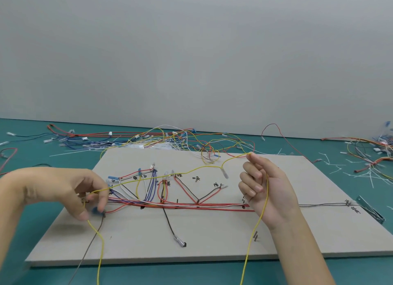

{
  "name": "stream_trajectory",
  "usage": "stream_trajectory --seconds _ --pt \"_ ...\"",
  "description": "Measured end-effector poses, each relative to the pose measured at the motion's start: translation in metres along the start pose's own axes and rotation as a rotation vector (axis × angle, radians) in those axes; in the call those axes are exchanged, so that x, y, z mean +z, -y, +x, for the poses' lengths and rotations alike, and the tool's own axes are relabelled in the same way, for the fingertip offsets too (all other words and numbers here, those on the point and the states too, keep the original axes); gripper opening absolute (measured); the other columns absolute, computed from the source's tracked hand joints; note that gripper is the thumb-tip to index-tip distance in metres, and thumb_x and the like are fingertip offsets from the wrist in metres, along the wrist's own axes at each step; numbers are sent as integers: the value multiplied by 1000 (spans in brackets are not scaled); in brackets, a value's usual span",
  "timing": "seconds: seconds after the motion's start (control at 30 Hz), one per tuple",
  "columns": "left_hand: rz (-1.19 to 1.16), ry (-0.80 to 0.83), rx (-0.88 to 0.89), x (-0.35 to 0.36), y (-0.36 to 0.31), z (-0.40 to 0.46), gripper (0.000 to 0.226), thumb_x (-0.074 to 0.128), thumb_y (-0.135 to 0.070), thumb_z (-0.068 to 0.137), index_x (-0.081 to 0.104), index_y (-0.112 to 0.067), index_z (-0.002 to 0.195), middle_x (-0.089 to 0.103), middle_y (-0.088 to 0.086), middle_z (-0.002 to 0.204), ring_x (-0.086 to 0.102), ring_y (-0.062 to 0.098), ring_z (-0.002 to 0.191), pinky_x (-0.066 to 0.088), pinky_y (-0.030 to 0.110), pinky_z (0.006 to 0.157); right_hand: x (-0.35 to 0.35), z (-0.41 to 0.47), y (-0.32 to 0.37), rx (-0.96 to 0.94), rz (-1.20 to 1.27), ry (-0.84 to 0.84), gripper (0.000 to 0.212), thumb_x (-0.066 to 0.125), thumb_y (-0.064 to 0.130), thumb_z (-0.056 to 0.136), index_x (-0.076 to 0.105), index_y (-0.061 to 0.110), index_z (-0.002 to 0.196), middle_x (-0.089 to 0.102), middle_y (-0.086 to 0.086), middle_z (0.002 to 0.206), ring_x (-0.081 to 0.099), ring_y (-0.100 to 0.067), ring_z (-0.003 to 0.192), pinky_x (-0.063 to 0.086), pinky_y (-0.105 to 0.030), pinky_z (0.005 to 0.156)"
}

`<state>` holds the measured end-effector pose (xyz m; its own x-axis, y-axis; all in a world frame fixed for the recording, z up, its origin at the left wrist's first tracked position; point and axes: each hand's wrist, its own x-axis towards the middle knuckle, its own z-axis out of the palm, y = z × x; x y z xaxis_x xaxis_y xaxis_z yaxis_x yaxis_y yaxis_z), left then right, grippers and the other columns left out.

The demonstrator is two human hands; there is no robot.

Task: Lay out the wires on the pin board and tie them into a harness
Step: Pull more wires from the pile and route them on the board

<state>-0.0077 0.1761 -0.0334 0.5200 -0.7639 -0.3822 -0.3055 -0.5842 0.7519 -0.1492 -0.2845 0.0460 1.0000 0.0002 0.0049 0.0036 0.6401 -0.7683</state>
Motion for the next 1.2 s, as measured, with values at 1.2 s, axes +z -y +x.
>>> stream_trajectory --seconds 1.2 --pt "-386 -335 -9 33 -100 15 53 73 -52 75 73 -14 111 73 14 106 66 12 87 50 15 73 9 -9 -5 24 351 272 31 85 6 56 65 8 79 71 -3 83 71 -26 88 58 -35 71"
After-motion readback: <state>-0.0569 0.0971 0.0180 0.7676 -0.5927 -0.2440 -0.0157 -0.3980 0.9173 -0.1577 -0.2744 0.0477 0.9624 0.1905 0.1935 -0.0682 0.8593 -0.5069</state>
